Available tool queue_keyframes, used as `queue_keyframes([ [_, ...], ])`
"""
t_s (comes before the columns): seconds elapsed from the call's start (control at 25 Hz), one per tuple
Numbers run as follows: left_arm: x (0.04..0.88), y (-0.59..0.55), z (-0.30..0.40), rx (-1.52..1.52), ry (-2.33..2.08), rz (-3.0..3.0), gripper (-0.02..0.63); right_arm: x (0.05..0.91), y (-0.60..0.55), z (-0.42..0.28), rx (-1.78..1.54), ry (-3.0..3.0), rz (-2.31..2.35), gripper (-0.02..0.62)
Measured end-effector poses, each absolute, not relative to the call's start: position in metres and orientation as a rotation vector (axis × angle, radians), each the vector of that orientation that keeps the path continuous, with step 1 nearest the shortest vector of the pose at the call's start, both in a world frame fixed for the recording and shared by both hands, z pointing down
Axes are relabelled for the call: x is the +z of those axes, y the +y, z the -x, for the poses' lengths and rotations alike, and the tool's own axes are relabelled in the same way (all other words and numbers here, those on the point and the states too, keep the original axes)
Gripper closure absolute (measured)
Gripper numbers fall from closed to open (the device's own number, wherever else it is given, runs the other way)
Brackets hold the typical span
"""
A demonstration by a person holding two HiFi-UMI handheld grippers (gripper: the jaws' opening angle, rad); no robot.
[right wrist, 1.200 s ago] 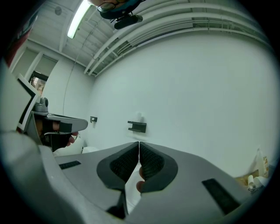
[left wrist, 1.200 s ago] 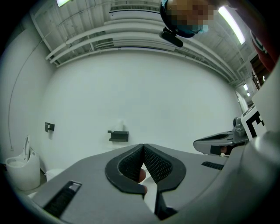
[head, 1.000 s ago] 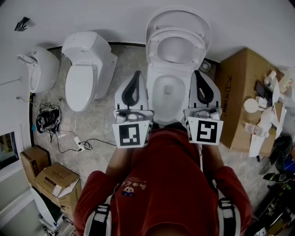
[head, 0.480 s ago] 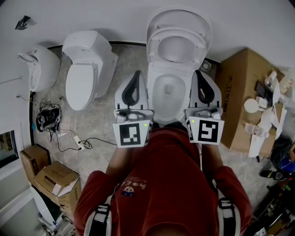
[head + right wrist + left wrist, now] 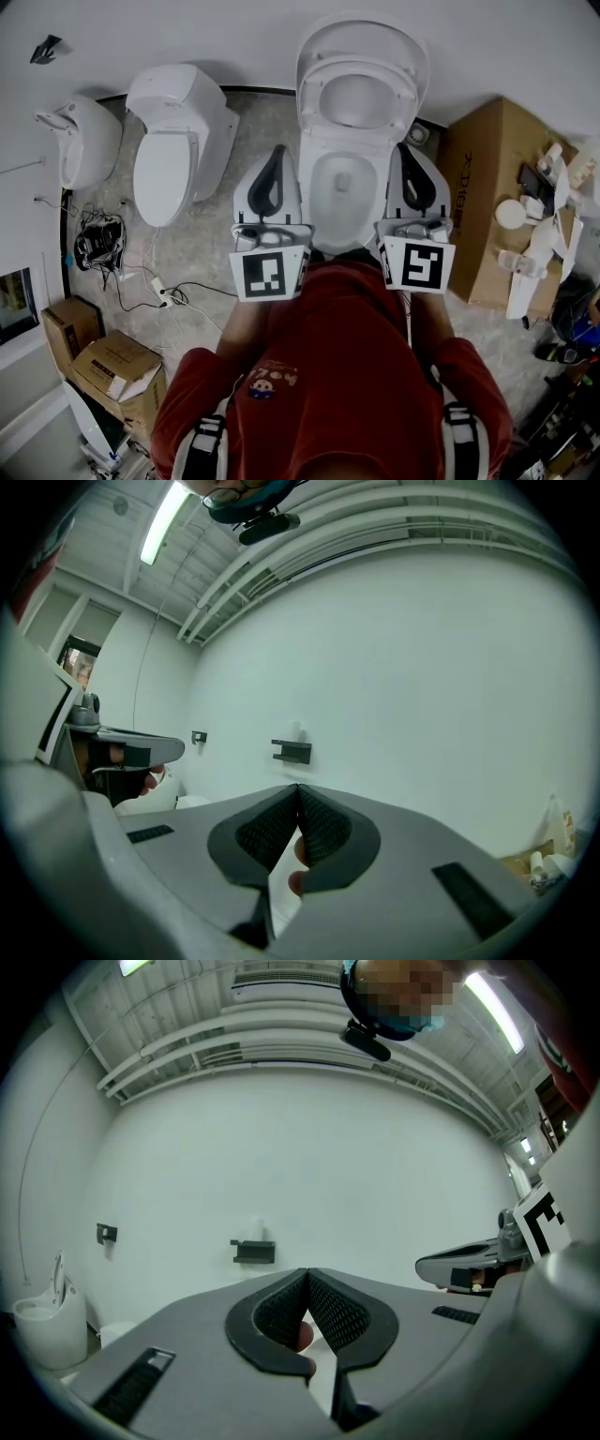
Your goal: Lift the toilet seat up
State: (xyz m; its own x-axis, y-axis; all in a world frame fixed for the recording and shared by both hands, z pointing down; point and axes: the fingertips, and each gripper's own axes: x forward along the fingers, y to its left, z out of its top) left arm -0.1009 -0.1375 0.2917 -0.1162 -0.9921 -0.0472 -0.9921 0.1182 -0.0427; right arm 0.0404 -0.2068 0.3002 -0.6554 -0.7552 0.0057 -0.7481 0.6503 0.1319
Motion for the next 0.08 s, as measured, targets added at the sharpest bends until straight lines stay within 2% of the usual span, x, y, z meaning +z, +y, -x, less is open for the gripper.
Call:
queue_keyframes([
  [0.08, 0.2923, -0.1389, 0.1004, 0.002, 2.301, 2.048, 0.595, 0.3049, -0.2091, -0.0409, -0.195, -2.782, -1.266, 0.581],
])
